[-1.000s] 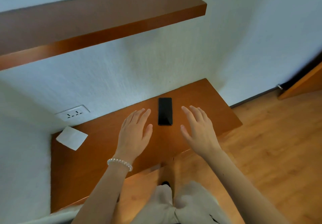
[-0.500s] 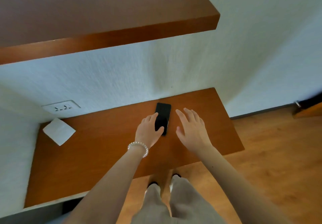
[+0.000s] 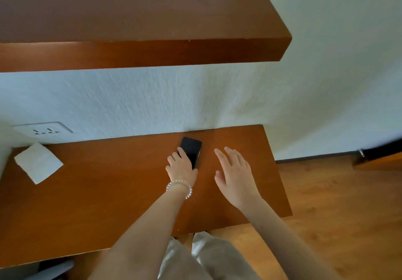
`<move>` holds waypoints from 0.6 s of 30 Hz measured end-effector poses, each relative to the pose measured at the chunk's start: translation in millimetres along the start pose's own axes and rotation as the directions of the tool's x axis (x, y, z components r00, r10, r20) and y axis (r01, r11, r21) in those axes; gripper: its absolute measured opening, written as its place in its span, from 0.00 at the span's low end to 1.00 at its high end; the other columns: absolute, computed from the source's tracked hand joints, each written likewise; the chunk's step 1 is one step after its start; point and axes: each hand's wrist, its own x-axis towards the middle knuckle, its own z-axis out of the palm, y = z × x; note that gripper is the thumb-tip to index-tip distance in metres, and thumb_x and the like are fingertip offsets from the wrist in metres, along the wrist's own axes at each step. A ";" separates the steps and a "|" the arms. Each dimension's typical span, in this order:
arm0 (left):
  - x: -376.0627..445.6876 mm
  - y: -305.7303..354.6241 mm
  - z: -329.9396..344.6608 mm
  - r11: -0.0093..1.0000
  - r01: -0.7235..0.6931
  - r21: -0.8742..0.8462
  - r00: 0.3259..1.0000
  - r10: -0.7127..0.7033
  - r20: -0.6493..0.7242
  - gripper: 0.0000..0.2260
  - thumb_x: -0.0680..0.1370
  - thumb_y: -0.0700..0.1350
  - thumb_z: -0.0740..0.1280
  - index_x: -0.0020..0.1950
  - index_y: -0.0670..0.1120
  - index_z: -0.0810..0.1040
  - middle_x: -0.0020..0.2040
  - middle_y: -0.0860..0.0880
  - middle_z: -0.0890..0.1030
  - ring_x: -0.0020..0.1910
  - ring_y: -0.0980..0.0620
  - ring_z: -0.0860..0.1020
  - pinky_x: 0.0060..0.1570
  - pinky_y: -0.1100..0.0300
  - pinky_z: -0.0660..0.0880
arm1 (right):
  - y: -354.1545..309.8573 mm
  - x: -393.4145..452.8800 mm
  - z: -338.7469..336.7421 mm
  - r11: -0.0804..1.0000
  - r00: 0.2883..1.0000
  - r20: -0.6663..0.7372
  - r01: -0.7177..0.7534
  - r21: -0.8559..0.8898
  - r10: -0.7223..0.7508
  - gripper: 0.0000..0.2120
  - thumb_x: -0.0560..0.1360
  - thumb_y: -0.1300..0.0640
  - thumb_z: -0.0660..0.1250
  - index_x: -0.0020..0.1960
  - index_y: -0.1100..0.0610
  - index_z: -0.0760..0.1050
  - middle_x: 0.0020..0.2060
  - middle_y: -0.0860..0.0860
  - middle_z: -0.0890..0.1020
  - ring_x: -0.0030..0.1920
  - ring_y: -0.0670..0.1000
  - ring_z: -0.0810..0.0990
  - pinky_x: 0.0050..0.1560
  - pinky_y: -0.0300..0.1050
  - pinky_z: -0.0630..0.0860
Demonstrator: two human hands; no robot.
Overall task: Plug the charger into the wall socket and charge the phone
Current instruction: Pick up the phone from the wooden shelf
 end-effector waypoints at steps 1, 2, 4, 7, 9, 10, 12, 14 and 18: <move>2.5 0.0 -0.1 1.000 0.014 0.004 1.000 -0.014 0.001 0.42 0.69 0.58 0.72 0.74 0.41 0.55 0.66 0.40 0.70 0.64 0.42 0.70 0.56 0.51 0.75 | 1.5 1.6 -0.5 1.000 1.000 -0.002 0.001 0.002 -0.001 0.28 0.79 0.45 0.59 0.76 0.47 0.56 0.76 0.53 0.62 0.76 0.57 0.59 0.73 0.54 0.60; 5.1 0.1 -0.7 0.999 0.033 -0.003 0.999 -0.033 0.012 0.42 0.68 0.59 0.73 0.72 0.41 0.57 0.65 0.40 0.70 0.62 0.42 0.71 0.55 0.51 0.75 | 2.4 3.3 -1.0 1.000 1.000 -0.001 0.003 0.004 -0.003 0.28 0.79 0.45 0.59 0.76 0.47 0.56 0.76 0.53 0.62 0.76 0.57 0.60 0.73 0.54 0.60; 10.8 -0.5 -1.7 0.996 0.082 -0.046 0.995 -0.079 0.063 0.41 0.65 0.59 0.74 0.69 0.41 0.61 0.62 0.41 0.70 0.59 0.43 0.71 0.52 0.52 0.76 | 4.3 6.7 -1.7 1.000 1.000 0.001 0.008 0.002 -0.008 0.28 0.79 0.45 0.59 0.76 0.47 0.57 0.76 0.53 0.62 0.76 0.57 0.60 0.73 0.55 0.60; 17.3 -2.6 -2.2 0.979 0.124 -0.164 0.983 -0.098 0.158 0.43 0.63 0.56 0.77 0.69 0.41 0.60 0.61 0.41 0.71 0.58 0.44 0.73 0.52 0.54 0.78 | 6.1 10.9 -3.0 1.000 1.000 -0.004 0.012 -0.013 -0.012 0.28 0.79 0.44 0.59 0.76 0.47 0.56 0.76 0.53 0.62 0.76 0.57 0.60 0.73 0.54 0.60; 17.6 -4.9 -3.4 0.968 0.122 -0.221 0.980 -0.082 0.183 0.45 0.63 0.54 0.78 0.70 0.41 0.58 0.62 0.41 0.71 0.59 0.44 0.74 0.53 0.54 0.79 | 5.4 13.2 -4.8 1.000 1.000 -0.009 0.020 -0.018 -0.020 0.28 0.79 0.44 0.58 0.76 0.47 0.56 0.76 0.53 0.62 0.76 0.57 0.60 0.73 0.53 0.61; 16.0 -6.4 -4.9 0.963 0.119 -0.242 0.980 -0.075 0.184 0.46 0.62 0.54 0.78 0.71 0.41 0.57 0.63 0.41 0.71 0.59 0.43 0.75 0.53 0.54 0.79 | 4.6 14.0 -6.0 0.999 1.000 -0.014 0.026 -0.018 -0.026 0.28 0.79 0.44 0.58 0.76 0.47 0.56 0.76 0.53 0.62 0.76 0.57 0.60 0.73 0.53 0.61; 10.0 -9.1 -9.8 0.952 0.103 -0.289 0.983 -0.053 0.176 0.46 0.62 0.53 0.78 0.72 0.42 0.56 0.64 0.41 0.70 0.60 0.43 0.74 0.52 0.53 0.80 | 3.0 15.5 -9.4 0.999 0.999 -0.027 0.031 -0.015 -0.032 0.28 0.79 0.44 0.59 0.76 0.48 0.57 0.76 0.53 0.63 0.75 0.57 0.61 0.72 0.53 0.62; 2.0 -10.9 -17.2 0.925 0.081 -0.372 0.986 -0.019 0.166 0.46 0.62 0.52 0.78 0.71 0.42 0.56 0.62 0.42 0.70 0.58 0.43 0.74 0.51 0.52 0.80 | 2.6 17.3 -13.4 1.000 0.999 -0.042 0.029 -0.008 -0.030 0.28 0.79 0.45 0.59 0.76 0.48 0.57 0.76 0.54 0.63 0.75 0.57 0.61 0.72 0.53 0.62; -14.1 -13.0 -51.9 0.757 0.118 -0.642 0.980 0.014 0.197 0.36 0.62 0.47 0.77 0.62 0.46 0.60 0.54 0.45 0.71 0.48 0.45 0.77 0.37 0.56 0.81 | 1.2 20.8 -26.2 0.999 0.996 -0.089 0.028 0.025 -0.026 0.27 0.79 0.47 0.60 0.76 0.49 0.58 0.75 0.54 0.64 0.75 0.57 0.62 0.72 0.53 0.63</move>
